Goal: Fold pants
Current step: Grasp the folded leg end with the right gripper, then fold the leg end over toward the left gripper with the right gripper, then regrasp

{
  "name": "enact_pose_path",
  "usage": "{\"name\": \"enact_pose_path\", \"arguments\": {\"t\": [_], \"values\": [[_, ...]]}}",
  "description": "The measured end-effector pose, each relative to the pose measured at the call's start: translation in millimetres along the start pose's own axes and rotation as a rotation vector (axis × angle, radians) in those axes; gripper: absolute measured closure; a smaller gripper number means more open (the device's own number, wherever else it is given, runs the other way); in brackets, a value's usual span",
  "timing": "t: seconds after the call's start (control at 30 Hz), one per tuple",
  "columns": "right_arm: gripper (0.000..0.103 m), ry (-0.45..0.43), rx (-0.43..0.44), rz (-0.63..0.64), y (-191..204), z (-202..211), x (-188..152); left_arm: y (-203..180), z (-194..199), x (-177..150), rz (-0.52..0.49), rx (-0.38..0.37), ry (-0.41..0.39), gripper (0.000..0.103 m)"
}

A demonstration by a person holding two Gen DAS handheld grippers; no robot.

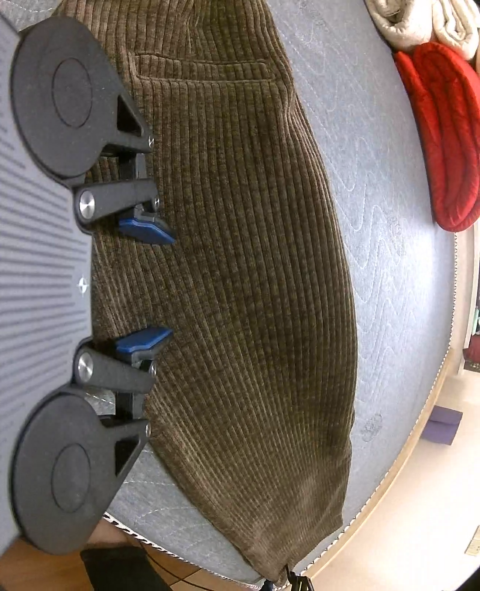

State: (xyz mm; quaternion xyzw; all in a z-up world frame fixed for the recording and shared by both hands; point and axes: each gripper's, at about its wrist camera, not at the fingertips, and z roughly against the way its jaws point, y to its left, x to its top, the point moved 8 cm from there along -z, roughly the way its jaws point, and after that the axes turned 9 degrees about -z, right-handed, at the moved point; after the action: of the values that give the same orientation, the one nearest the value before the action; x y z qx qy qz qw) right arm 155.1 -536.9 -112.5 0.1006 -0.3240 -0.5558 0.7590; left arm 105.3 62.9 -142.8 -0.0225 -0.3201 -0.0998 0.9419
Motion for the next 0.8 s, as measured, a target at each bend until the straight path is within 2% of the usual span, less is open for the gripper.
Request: {"name": "enact_pose_path", "arguments": {"t": [0.07,0.1,0.17,0.23,0.33,0.43,0.5,0.57,0.63,0.7,0.77,0.8], "values": [[0.081,-0.019,-0.011,-0.003,0.7,-0.9,1.6,-0.7,0.6,-1.3,-0.002,0.002,-0.002,0.047],[0.087,-0.022,-0.01,-0.014,0.2,-1.0,2.4,-1.3,0.1,-1.7,-0.002,0.004,-0.002,0.047],[0.089,-0.035,-0.005,-0.057,2.1,3.7,5.8,3.0,0.4,-0.7,-0.001,0.005,-0.002,0.047],[0.091,-0.062,0.009,-0.045,14.5,13.6,8.0,4.0,3.0,-0.7,-0.001,0.004,-0.002,0.047],[0.091,-0.139,0.054,0.087,50.2,39.1,3.8,5.4,5.9,-0.7,0.002,0.001,-0.002,0.047],[0.092,-0.23,0.113,0.302,94.2,79.0,-21.6,5.5,8.4,-1.4,0.009,-0.003,0.0,0.047],[0.092,-0.311,0.18,0.546,131.5,115.2,-61.8,6.1,9.4,-1.8,0.009,-0.007,0.001,0.047],[0.092,-0.375,0.304,0.818,164.6,155.8,-123.9,6.8,9.4,-1.3,0.012,-0.01,0.002,0.047],[0.091,-0.405,0.437,1.046,178.5,192.5,-191.6,7.1,9.6,-1.0,0.014,-0.011,0.004,0.047],[0.089,-0.317,0.577,1.274,173.7,218.8,-272.4,7.0,9.2,0.2,0.015,-0.009,0.007,0.047],[0.086,-0.173,0.633,1.473,147.5,225.3,-347.7,7.1,8.9,0.3,0.016,-0.009,0.01,0.046],[0.085,-0.094,0.635,1.555,130.6,222.3,-377.8,7.3,8.9,0.2,0.018,-0.011,0.011,0.046]]}}
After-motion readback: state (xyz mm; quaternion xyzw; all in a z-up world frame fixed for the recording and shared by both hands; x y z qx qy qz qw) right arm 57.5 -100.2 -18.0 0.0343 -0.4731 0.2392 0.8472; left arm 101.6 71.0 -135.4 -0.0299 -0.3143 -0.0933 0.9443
